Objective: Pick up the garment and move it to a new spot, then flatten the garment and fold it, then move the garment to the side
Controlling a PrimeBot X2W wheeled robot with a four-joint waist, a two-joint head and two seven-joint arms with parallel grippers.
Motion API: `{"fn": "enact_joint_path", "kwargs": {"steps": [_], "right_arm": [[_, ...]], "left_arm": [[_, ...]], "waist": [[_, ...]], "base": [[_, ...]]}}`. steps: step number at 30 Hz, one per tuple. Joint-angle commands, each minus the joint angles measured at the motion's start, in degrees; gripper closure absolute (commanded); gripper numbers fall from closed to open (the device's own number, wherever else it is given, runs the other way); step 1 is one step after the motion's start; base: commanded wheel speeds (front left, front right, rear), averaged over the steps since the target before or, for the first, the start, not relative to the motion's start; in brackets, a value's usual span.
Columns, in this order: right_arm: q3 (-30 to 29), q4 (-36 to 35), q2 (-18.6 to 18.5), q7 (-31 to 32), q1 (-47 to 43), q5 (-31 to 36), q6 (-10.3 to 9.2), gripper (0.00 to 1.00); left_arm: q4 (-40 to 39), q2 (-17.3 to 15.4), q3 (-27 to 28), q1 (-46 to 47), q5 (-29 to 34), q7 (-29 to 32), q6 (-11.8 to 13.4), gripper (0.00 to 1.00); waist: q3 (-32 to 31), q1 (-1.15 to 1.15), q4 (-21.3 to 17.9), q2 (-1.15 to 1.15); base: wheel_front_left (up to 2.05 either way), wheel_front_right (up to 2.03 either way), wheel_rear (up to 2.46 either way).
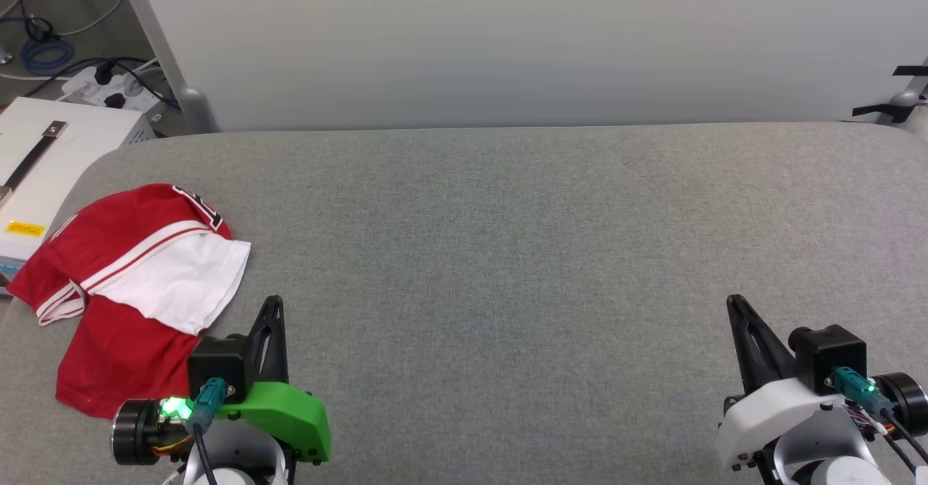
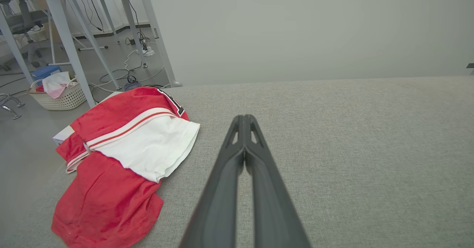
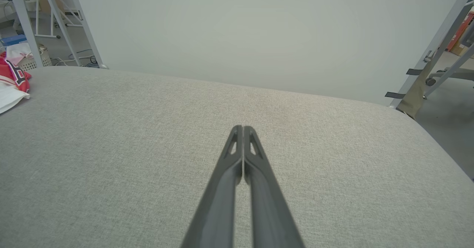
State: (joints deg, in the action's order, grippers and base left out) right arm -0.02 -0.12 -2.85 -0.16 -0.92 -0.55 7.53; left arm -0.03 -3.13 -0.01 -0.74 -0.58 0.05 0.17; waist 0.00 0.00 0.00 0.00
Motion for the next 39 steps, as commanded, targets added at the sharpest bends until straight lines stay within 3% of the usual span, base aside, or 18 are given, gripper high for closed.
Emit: {"fn": "enact_joint_path", "kwargs": {"steps": [1,27,28,30,31,32,39], "right_arm": [[0.02,0.12,-0.03,0.16,0.92,0.55,-0.04,1.0],[0.02,0.12,-0.03,0.16,0.92,0.55,-0.04,1.0],[-0.02,0.0,0.0,0.0,0.0,0.0,0.0,0.0],[-0.02,-0.01,0.0,-0.01,-0.03,-0.03,0.0,0.0],[-0.06,-0.01,0.0,-0.04,-0.03,-0.06,0.0,1.0],[-0.04,-0.01,0.0,-0.02,-0.03,-0.04,0.0,0.0],[-0.78,-0.12,0.0,-0.84,-0.1,-1.09,0.0,0.0]], "left_arm": [[0.03,0.25,0.01,0.74,0.58,-0.05,-0.17,1.0],[0.03,0.25,0.01,0.74,0.58,-0.05,-0.17,1.0],[0.0,0.0,-0.02,0.0,0.0,0.0,0.0,0.0],[0.0,-0.01,0.0,-0.03,-0.03,-0.01,0.02,0.0],[0.0,-0.01,-0.03,-0.03,-0.04,-0.04,0.04,1.0],[0.0,-0.01,-0.02,-0.03,-0.03,-0.01,0.02,0.0],[-0.23,0.0,-0.36,-0.06,-0.3,-0.85,0.8,0.0]], "waist": [[0.0,0.0,0.0,0.0],[0.0,0.0,0.0,0.0],[0.0,0.0,0.0,0.0],[0.0,0.0,0.0,0.0],[0.01,0.0,0.0,0.0],[0.0,0.0,0.0,0.0],[0.07,0.0,0.0,0.0]], "base": [[0.0,0.0,0.0],[0.0,0.0,0.0],[0.0,0.0,0.0],[0.0,0.0,0.0],[0.0,0.0,0.0],[0.0,0.0,0.0],[0.0,0.0,0.0]]}}
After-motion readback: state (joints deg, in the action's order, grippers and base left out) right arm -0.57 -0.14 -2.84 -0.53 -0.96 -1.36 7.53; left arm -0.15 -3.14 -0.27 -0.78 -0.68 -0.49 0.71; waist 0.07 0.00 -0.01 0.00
